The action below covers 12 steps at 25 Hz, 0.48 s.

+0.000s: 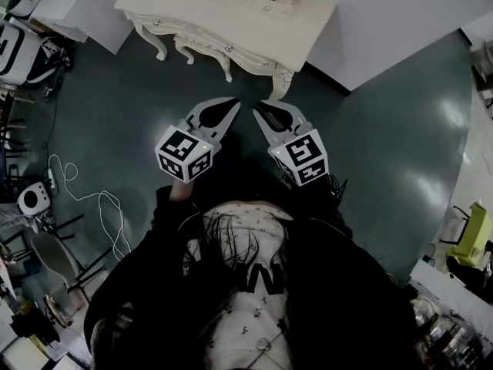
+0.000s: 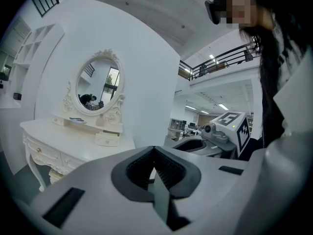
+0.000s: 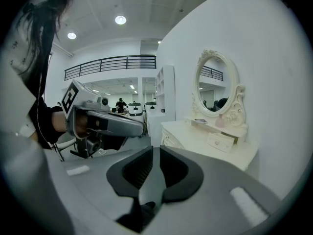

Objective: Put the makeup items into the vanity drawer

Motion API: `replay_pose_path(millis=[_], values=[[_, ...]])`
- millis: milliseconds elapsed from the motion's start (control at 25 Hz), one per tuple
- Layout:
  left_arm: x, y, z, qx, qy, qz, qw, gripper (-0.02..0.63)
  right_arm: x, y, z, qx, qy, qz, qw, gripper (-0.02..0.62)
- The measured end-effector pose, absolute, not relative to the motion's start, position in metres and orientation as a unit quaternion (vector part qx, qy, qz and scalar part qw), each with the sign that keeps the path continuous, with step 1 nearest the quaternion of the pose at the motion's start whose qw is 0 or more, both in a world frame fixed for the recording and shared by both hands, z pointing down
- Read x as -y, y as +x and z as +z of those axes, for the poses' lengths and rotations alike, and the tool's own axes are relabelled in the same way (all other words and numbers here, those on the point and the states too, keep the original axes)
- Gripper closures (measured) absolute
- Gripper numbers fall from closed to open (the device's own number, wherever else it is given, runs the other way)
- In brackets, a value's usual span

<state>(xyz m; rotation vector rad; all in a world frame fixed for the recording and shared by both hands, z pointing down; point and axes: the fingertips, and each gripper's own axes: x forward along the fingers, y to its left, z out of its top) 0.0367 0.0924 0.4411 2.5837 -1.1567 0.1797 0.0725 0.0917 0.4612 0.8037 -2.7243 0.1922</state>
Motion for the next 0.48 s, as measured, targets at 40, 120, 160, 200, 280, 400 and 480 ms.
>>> replay_pose_path(millis=[40,120,160,200,280,400,480], values=[[-0.0925,0.0371,0.4409,0.403,0.9,0.063,0.152,0.606,-0.0918,0.0728,0.4611,0.947,0.279,0.066,0.147,0.54],[-0.0925,0.0379,0.4401,0.402,0.901,0.063,0.151,0.606,-0.0918,0.0728,0.4608,0.946,0.28,0.066,0.148,0.54],[-0.0926,0.0382,0.4397,0.401,0.901,0.063,0.151,0.606,-0.0918,0.0726,0.4609,0.946,0.28,0.065,0.149,0.54],[-0.0926,0.0385,0.4397,0.4,0.902,0.063,0.151,0.606,-0.0916,0.0724,0.4612,0.946,0.28,0.065,0.15,0.54],[-0.092,0.0386,0.4406,0.399,0.902,0.063,0.151,0.606,-0.0907,0.0719,0.4623,0.946,0.279,0.065,0.152,0.541],[-0.0902,0.038,0.4418,0.398,0.903,0.064,0.151,0.606,-0.0885,0.0714,0.4638,0.946,0.28,0.065,0.152,0.54],[-0.0889,0.0372,0.4423,0.399,0.902,0.064,0.151,0.606,-0.087,0.0711,0.4645,0.946,0.28,0.065,0.153,0.541]])
